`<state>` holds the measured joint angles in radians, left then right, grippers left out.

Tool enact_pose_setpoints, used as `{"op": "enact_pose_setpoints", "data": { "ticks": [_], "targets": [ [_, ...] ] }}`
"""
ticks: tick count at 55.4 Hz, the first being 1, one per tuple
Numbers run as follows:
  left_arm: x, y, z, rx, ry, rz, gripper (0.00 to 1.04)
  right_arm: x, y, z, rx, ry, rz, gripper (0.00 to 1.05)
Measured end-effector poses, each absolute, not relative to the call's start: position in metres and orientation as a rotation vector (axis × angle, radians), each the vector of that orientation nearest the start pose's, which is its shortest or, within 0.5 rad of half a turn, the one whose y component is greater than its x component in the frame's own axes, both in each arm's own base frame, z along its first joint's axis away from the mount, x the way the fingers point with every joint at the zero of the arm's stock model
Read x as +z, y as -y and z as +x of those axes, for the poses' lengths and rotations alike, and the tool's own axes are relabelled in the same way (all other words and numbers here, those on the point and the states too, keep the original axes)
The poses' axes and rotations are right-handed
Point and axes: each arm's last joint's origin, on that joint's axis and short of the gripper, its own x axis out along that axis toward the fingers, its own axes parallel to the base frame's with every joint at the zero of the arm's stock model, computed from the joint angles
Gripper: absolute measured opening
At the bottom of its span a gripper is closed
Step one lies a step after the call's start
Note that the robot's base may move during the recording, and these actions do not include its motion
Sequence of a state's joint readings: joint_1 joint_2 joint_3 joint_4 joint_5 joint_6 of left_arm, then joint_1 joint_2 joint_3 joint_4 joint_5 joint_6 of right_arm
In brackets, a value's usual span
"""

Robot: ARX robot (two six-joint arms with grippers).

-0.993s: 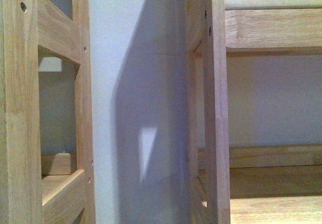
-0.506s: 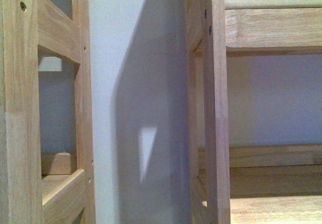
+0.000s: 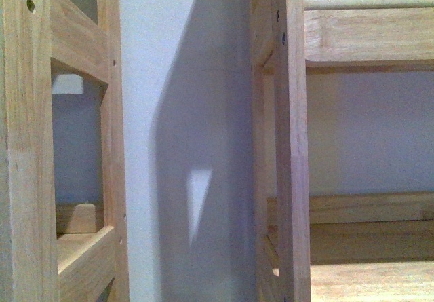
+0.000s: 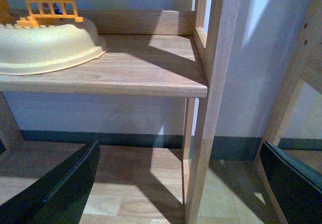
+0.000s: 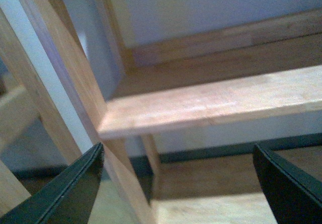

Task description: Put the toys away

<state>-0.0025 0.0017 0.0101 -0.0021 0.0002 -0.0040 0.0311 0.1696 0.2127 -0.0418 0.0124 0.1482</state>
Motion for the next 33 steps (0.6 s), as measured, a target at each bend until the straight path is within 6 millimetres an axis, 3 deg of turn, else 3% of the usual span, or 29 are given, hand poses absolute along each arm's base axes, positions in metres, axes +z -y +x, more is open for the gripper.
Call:
{"op": "enact_pose_setpoints", "data": {
  "ticks": [11, 24, 33],
  "targets": [
    [0.167, 0.000, 0.097, -0.002, 0.006, -0.004, 0.98, 0.201, 0.000, 0.098, 0.003, -0.007, 0.026, 0.43],
    [0.167, 0.000, 0.097, -0.002, 0.006, -0.004, 0.98, 0.188, 0.000, 0.098, 0.002, -0.010, 0.009, 0.04],
    [0.167, 0.000, 0.097, -0.002, 0.006, -0.004, 0.98, 0.184, 0.000, 0.098, 0.002, -0.009, 0.006, 0.03]
  ]
}}
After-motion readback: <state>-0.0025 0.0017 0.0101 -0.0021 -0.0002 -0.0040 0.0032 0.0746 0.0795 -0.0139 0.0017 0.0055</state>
